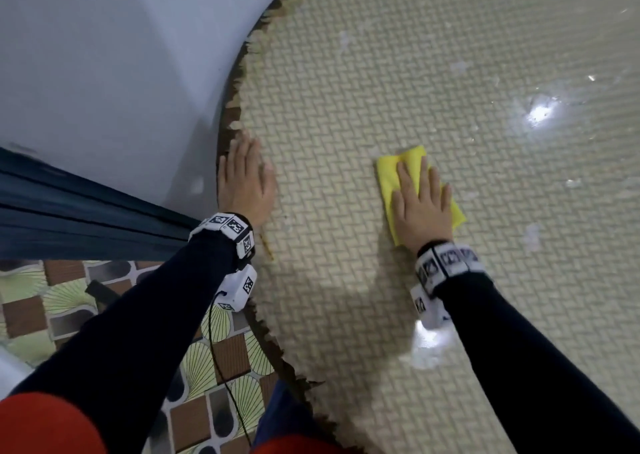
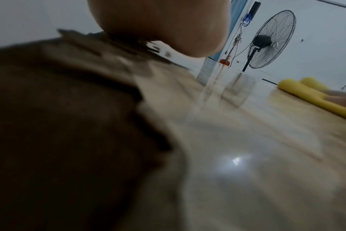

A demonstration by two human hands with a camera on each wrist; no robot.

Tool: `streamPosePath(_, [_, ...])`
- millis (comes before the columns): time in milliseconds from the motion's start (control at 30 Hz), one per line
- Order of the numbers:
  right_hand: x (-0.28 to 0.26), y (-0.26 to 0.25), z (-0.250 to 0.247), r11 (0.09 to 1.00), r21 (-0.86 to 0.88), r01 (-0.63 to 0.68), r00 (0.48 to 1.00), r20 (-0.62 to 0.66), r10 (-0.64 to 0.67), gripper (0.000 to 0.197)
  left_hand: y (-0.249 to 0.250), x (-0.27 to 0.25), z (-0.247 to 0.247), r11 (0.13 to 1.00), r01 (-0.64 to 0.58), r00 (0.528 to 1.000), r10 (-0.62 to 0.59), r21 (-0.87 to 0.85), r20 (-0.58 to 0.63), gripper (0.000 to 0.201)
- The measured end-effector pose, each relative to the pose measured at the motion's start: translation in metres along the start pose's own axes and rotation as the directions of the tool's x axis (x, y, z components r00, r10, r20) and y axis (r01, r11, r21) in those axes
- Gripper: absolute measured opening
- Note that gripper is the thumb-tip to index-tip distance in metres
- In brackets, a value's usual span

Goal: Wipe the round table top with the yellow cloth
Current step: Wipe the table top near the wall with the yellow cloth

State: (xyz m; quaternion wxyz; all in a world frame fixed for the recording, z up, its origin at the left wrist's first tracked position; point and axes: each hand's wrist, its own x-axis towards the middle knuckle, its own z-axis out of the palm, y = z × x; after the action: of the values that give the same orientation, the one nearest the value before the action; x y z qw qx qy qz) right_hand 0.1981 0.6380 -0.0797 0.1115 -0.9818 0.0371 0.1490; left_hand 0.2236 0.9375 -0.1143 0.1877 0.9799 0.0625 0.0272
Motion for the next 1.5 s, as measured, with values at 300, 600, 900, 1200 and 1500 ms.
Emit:
streamPosePath(300, [0.006,-0.088,0.031,0.929,-0.061,0.366,0.931,0.045,-0.363,0.052,0.001,-0.003,0.001,0.998,0.02,0.998,-0.023,0.057,0.054,0.064])
streamPosePath(600, [0.007,-0.009,0.001,0.994,-0.017,-0.104,0.992,-0.079,0.103,0.054,0.002,-0.002,-0.001,0.999,0.036,0.996,-0.039,0.034,0.085,0.069])
streamPosePath(900, [-0.008,-0.108,0.039,0.918,-0.079,0.388,0.92,0.084,-0.382,0.052,0.004,-0.005,-0.004,1.0,0.031,0.995,-0.031,0.001,0.093,0.073])
streamPosePath(1200, [-0.039,-0.03,0.02,0.99,-0.139,0.027,1.0,0.003,-0.027,0.056,0.001,-0.002,-0.002,1.0,0.031,0.995,-0.031,0.003,0.093,0.073])
streamPosePath(1500, [-0.007,-0.108,0.034,0.968,-0.114,0.223,0.972,0.098,-0.213,0.056,-0.001,-0.003,-0.001,0.999,0.033,0.995,-0.034,0.017,0.095,0.071])
